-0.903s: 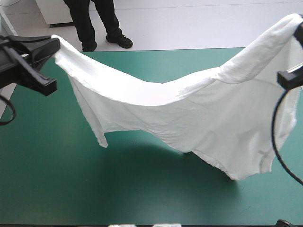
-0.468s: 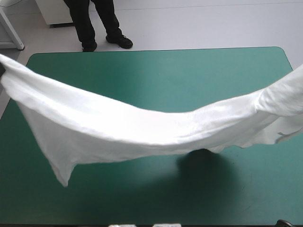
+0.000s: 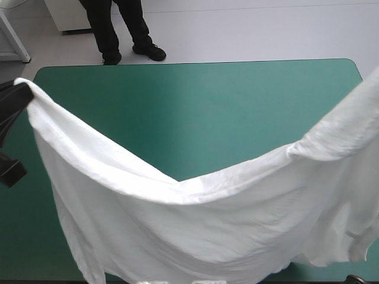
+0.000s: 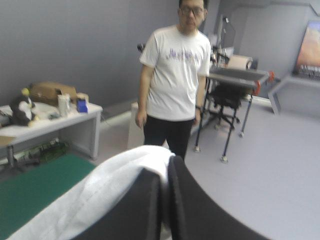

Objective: Fold the cloth

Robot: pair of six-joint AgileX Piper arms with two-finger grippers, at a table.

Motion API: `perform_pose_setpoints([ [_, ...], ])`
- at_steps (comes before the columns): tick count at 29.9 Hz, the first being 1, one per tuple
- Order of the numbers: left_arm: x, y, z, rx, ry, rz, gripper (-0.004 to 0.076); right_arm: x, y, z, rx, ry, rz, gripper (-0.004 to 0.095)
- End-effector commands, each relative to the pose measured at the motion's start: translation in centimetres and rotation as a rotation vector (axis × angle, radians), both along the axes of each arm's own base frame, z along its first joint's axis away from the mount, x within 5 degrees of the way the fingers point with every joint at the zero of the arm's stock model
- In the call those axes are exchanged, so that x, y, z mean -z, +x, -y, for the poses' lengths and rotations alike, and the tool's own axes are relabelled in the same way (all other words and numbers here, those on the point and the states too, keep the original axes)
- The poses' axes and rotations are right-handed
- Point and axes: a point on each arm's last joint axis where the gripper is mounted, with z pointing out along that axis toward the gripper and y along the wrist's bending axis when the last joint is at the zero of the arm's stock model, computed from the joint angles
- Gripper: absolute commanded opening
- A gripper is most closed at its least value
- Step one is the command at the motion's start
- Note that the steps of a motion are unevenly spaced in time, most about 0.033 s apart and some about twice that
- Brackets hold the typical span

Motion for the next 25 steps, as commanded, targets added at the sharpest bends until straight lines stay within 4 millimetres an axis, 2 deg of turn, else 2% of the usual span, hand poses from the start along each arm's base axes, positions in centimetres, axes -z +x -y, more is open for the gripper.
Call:
perform_pose_setpoints([
  [1, 2.7, 3.2, 0.4, 0.0, 0.008, -0.183, -0.001, 1.2, 4.4, -2.2, 0.129, -0.076, -0.082, -0.0017],
  [8, 8.0, 9.8, 0.7, -0.049, 0.064, -0.438, -0.001, 6.3, 13.8, -7.4, 0.38, -0.363, -0.255, -0.0017],
  [11, 10.2, 13.0, 1.0, -0.061, 0.072, -0.521, -0.001, 8.6, 17.6, -10.1, 0.403, -0.459, -0.323, -0.0017],
  [14, 11.9, 16.5, 1.3, -0.065, 0.087, -0.568, -0.001, 10.7, 21.6, -12.0, 0.427, -0.476, -0.365, -0.0017],
  [19, 14.8, 22.5, 1.5, -0.126, 0.119, -0.599, -0.001, 14.9, 27.9, -12.6, 0.445, -0.483, -0.487, -0.0018],
  [25, 19.3, 28.8, 2.0, -0.151, 0.122, -0.653, -0.001, 20.2, 34.6, -11.2, 0.506, -0.492, -0.599, -0.0017],
])
